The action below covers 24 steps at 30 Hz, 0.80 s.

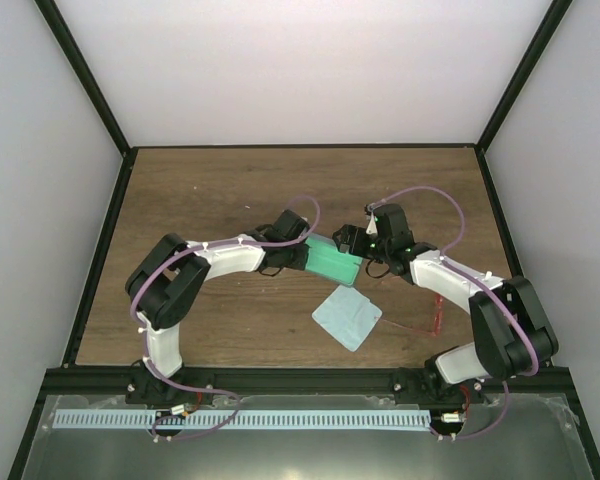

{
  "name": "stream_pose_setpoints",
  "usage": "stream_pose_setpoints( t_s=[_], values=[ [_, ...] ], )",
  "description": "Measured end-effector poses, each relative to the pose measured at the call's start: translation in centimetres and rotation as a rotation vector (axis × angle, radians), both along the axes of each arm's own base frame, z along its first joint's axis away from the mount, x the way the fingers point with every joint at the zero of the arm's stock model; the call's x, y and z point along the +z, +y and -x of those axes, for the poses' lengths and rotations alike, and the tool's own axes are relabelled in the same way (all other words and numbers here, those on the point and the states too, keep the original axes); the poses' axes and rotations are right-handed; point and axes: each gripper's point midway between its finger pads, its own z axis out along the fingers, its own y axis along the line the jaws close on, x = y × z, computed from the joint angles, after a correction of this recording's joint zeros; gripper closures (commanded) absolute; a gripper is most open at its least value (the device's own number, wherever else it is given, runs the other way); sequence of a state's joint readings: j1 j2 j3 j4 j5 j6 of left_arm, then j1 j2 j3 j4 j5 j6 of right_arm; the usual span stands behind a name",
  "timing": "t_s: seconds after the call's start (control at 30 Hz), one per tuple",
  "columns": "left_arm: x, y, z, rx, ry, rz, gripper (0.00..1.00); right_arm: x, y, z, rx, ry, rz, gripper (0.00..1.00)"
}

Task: Organize the sunglasses
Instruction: Adjust the sunglasses case at the center of the board.

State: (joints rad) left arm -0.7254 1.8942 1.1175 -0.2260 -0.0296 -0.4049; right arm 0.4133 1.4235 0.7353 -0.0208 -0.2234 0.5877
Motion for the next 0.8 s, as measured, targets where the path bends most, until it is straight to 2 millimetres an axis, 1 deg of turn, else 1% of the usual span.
stream_pose_setpoints(
  t_s=[0.17,0.37,0.57,0.6,0.8],
  values=[
    [0.0,0.9,-0.5,0.053,-0.019,-0.036,0.95,-0.1,-0.2,-0.1,-0.01,-0.002,0.008,0.13],
    [0.0,3.9,-1.8,0.212,-0.054,-0.115,0.95,-0.3,-0.8,-0.3,-0.043,0.002,0.029,0.12],
    [-0.1,5.7,-2.5,0.295,-0.065,-0.147,0.95,0.8,-1.7,-0.3,-0.088,-0.036,0.037,0.13],
    [-0.1,6.0,-2.6,0.306,-0.066,-0.148,0.93,0.9,-1.7,-0.3,-0.089,-0.038,0.037,0.13],
    [-0.3,7.2,-2.9,0.347,-0.054,-0.155,0.75,1.5,-2.1,-0.2,-0.104,-0.056,0.037,0.12]
  ],
)
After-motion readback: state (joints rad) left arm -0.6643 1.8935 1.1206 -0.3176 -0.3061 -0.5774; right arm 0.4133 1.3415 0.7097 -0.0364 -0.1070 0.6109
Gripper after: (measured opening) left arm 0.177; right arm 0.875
